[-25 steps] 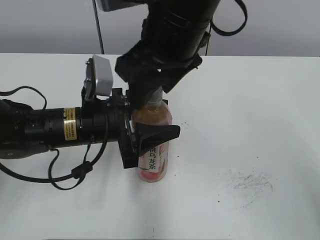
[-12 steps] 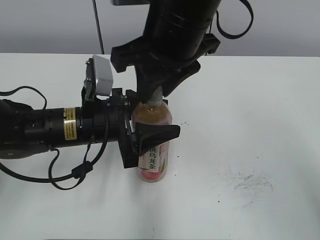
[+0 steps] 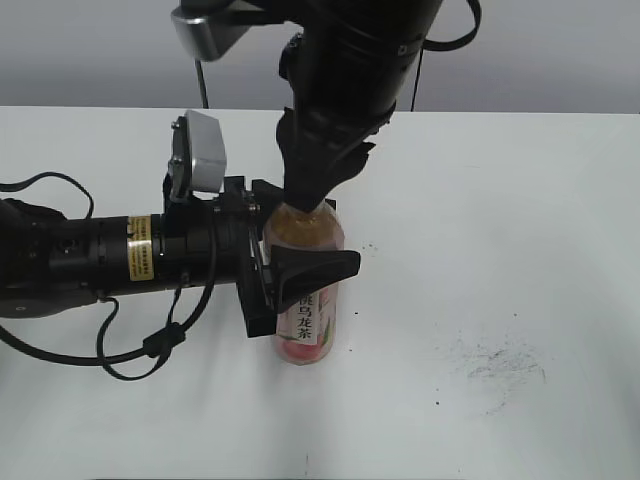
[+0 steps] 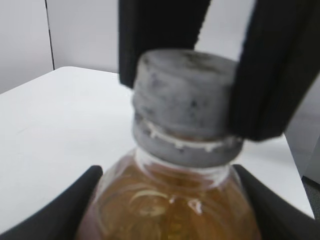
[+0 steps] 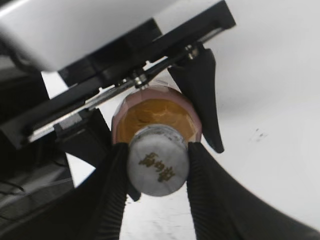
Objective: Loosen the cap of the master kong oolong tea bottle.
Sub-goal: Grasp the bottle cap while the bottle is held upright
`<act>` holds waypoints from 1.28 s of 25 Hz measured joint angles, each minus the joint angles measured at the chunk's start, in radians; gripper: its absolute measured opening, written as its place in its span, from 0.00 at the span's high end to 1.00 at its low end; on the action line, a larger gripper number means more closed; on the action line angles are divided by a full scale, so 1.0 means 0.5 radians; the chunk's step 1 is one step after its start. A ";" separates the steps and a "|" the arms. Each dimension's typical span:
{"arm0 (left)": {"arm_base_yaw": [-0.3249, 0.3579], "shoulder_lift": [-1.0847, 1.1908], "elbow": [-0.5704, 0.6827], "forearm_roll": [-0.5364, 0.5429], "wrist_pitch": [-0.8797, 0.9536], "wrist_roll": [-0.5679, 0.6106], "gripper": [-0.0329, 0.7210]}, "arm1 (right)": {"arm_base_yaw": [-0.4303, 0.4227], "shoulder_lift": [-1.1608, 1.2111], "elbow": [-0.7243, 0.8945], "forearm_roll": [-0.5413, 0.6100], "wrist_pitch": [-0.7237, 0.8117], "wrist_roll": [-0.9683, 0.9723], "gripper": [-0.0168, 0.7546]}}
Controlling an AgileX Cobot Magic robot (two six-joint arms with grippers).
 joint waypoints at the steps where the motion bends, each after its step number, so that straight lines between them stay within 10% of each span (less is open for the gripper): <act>1: 0.000 0.000 0.000 0.002 -0.002 0.000 0.36 | 0.000 0.000 0.000 0.000 0.000 -0.223 0.62; 15: 0.000 0.000 0.000 0.035 -0.013 0.029 0.36 | -0.002 0.000 -0.009 0.072 0.003 -3.114 0.62; 32: 0.000 0.000 0.000 0.031 -0.015 0.027 0.36 | -0.002 0.000 -0.016 0.091 -0.011 -4.453 0.62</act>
